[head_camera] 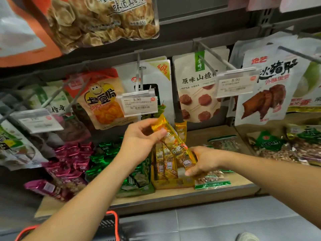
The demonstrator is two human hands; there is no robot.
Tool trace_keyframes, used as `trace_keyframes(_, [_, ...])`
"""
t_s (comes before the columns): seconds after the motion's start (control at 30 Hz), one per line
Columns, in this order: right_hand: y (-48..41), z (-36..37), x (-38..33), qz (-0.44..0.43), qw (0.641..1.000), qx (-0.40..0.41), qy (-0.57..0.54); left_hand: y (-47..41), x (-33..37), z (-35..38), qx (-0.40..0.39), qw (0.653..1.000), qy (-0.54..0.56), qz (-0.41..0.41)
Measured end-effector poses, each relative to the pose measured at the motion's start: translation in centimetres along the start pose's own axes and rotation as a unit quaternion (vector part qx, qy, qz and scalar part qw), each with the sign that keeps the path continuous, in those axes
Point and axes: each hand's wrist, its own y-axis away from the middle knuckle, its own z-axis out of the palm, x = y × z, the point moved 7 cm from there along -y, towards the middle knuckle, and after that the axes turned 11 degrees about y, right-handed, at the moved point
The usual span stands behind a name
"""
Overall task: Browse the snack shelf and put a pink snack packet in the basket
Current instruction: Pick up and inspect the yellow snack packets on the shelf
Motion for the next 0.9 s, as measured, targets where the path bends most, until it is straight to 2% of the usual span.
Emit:
trace_keyframes(0.1, [-1.4,-0.6,0.4,0.015,0.998,-0.014,0.064,-0.6,-1.3,0.2,0.04,0.997,-0.066,0.0])
trace_keyframes(0.2, [-2.3,-2.3,0.3,0.004,0.996,0.046,0.075,-1.3,-2.5,1.0,0.056,0.994,-0.095,-0.006])
trace_keyframes(0.3, [-2.9,-3.8,0.4,-0.011,0.994,0.112,0.0,-1.6,-3.6,2.2,0.048,0.982,-0.182,0.011])
trace_keyframes(0.43, [-2.5,-5.5,0.1,-0.041,0.985,0.137,-0.095,-1.9,-4.9,4.3,0.0,0.957,-0.286,0.052])
trace_keyframes(0.5, [-2.0,-6.7,-0.7,-0.079,0.978,0.179,-0.067,-2.2,-5.5,5.1,-0.015,0.948,-0.314,0.053])
trace_keyframes(0.57, [-1.8,-7.4,-1.5,-0.099,0.969,0.227,0.007,-2.5,-6.0,5.5,-0.02,0.947,-0.319,0.039])
trace_keyframes(0.7, [-2.1,-7.2,-1.2,-0.066,0.943,0.313,0.096,-3.5,-6.6,5.0,-0.013,0.95,-0.312,-0.001])
trace_keyframes(0.8, [-2.6,-6.7,0.1,-0.028,0.932,0.347,0.1,-4.6,-6.4,4.0,-0.006,0.94,-0.34,-0.006])
trace_keyframes(0.9, [-3.0,-6.7,0.2,-0.034,0.923,0.378,0.069,-5.2,-6.7,4.2,-0.052,0.914,-0.403,-0.003])
